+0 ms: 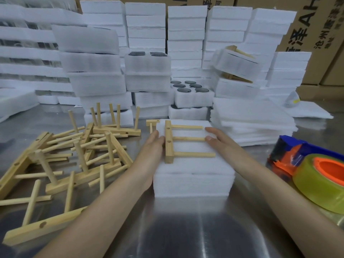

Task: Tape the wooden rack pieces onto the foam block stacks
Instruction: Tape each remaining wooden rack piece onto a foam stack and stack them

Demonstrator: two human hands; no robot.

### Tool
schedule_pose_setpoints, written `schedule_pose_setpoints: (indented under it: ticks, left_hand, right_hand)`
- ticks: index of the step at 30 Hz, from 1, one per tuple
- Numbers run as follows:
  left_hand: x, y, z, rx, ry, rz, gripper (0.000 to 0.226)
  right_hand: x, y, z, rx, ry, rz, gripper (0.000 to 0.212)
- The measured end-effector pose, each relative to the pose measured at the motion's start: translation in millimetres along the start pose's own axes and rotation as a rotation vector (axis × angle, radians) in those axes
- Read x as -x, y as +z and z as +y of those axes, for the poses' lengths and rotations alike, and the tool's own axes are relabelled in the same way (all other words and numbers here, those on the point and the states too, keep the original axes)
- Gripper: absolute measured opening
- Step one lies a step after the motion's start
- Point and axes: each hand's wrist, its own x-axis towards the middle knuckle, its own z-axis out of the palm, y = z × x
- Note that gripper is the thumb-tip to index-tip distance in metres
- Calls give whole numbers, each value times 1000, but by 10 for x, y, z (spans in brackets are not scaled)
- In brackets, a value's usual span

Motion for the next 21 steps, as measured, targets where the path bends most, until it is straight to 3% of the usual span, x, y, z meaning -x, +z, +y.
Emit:
schedule_pose_setpoints:
  ticks: [3, 21]
  left_hand:
    - [-4, 19, 6, -36, 5, 6, 48]
    - [-20, -11, -16, -139, 64, -3, 47]
  right_hand:
    - [22, 0, -50, 49, -32, 24, 10]
    - [56, 39, -112, -10, -87, 36, 14]
